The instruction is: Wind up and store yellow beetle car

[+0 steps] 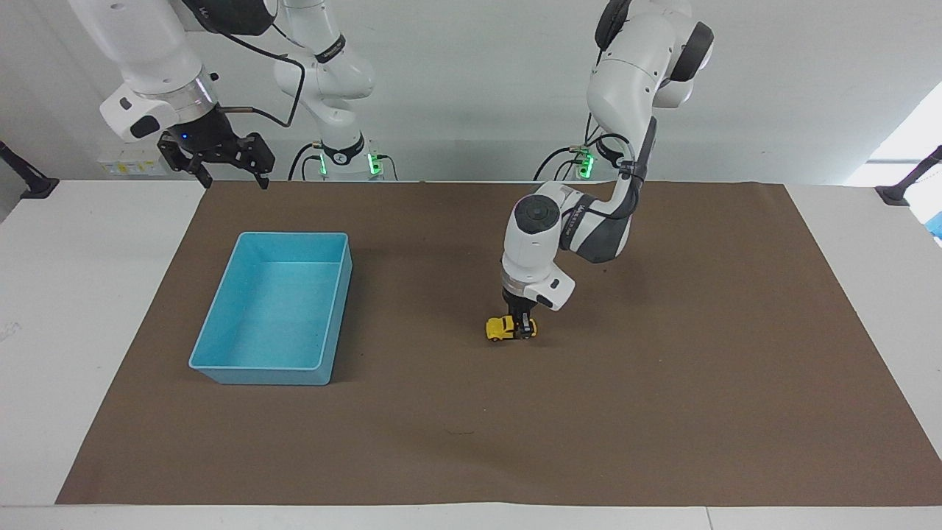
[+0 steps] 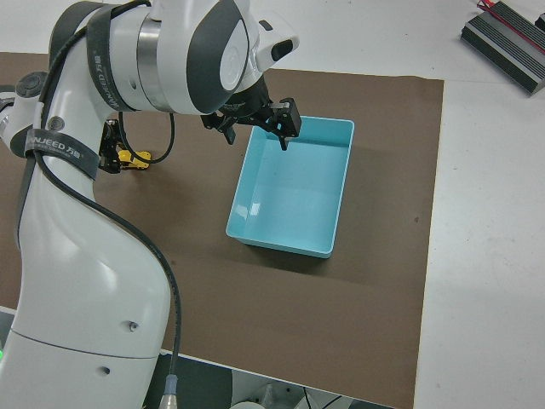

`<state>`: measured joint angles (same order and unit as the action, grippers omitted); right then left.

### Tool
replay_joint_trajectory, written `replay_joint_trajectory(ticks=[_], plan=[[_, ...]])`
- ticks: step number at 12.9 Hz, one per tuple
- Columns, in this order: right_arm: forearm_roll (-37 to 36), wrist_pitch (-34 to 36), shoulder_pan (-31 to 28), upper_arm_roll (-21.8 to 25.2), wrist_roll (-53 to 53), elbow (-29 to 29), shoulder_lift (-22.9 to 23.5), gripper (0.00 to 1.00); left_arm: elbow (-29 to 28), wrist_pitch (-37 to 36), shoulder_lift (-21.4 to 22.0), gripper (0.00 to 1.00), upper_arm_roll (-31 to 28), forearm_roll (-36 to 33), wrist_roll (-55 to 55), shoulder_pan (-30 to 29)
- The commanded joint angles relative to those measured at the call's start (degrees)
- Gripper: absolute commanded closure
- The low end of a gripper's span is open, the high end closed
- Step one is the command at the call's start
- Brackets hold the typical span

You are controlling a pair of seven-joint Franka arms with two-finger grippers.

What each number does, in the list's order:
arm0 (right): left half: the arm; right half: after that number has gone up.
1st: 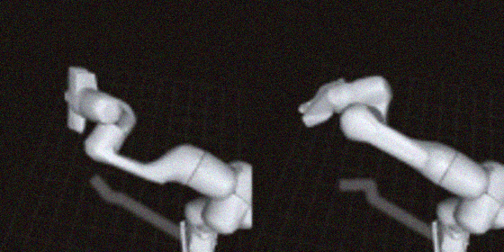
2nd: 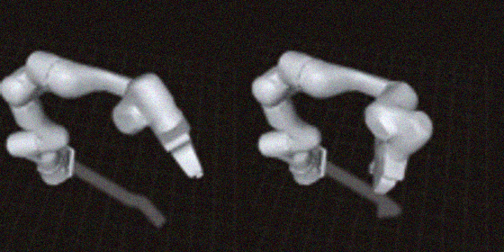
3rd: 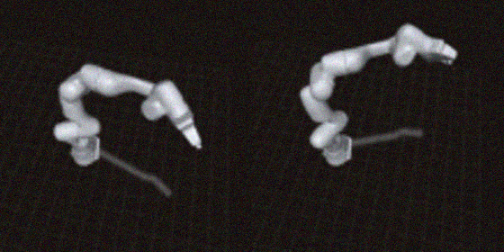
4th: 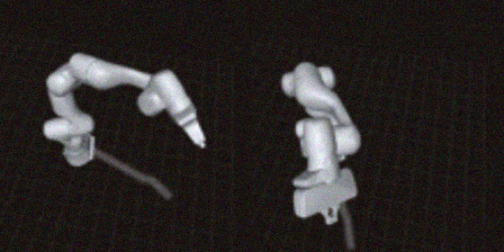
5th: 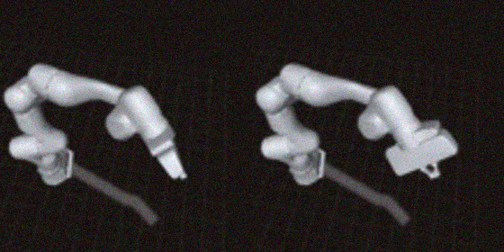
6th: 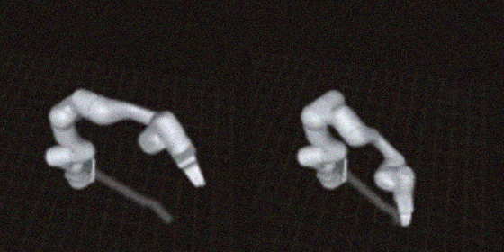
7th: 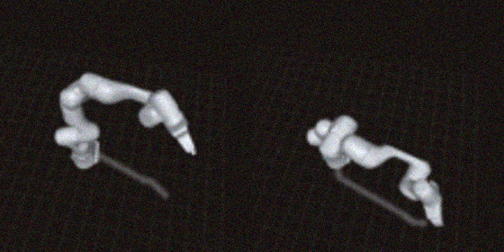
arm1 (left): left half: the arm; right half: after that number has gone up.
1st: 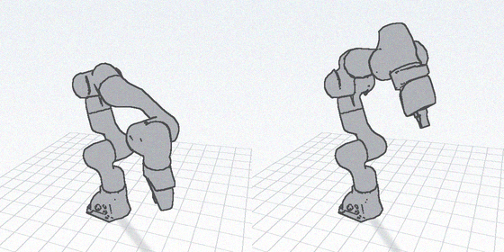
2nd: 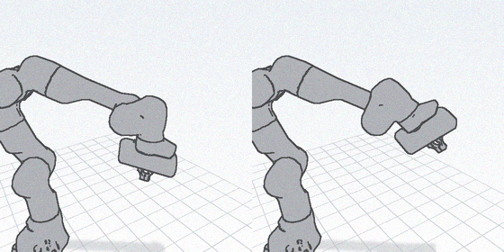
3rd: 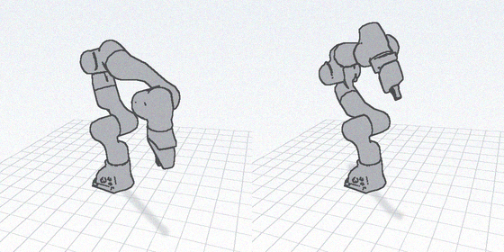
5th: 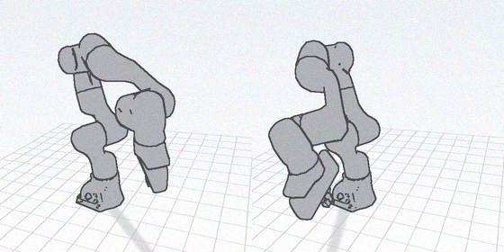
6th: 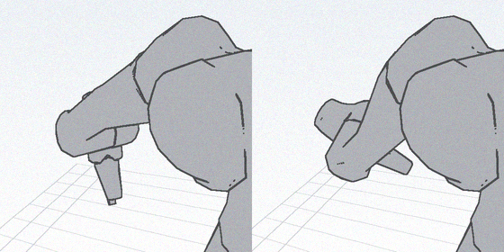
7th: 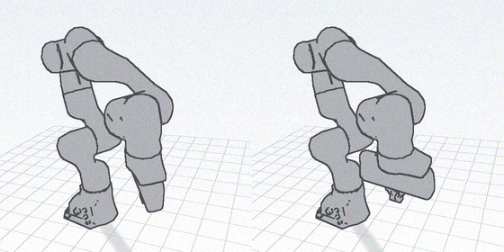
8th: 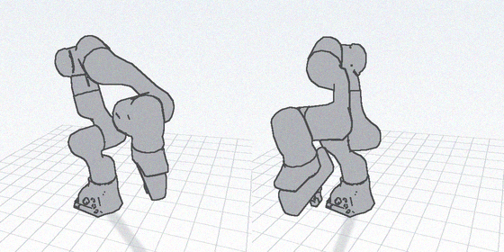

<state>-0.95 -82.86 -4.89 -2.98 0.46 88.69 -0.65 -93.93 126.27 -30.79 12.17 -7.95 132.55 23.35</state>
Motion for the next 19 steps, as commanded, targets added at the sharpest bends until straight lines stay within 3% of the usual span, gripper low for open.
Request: replay_joint_trajectory(ticks=[1,6,10,11,12,16,19], plan=[[0.9,0.2,-0.6,-0.3,-0.5,-0.6,0.3,0.0,-4.0,1.2,0.8,0.85,-0.2,-0.9,-2.9,-2.9],[0.9,0.2,-0.6,-0.3,-0.5,-0.6,0.3,0.0,-7.7,3.4,1.4,0.83,-0.2,-0.9,-10.0,-10.4],[0.9,0.2,-0.6,-0.3,-0.5,-0.6,0.3,0.0,-8.6,4.4,1.7,0.77,-0.3,-0.9,-12.1,-11.7],[0.9,0.2,-0.5,-0.3,-0.5,-0.6,0.3,0.0,-8.6,4.3,1.7,0.51,-0.3,-0.9,-12.5,-11.7],[0.9,0.2,-0.6,-0.3,-0.5,-0.6,0.3,0.0,-8.0,3.5,1.7,0.01,-0.3,-0.9,-13.9,-11.7],[0.9,0.2,-0.5,-0.3,-0.5,-0.6,0.3,0.0,-6.2,-1.5,5.7,0.0,-0.2,-1.1,-15.6,-11.3],[0.9,0.2,-0.5,-0.3,-0.5,-0.6,0.3,0.0,-6.1,-1.6,6.3,0.0,-0.1,-1.2,-16.3,-11.1]])
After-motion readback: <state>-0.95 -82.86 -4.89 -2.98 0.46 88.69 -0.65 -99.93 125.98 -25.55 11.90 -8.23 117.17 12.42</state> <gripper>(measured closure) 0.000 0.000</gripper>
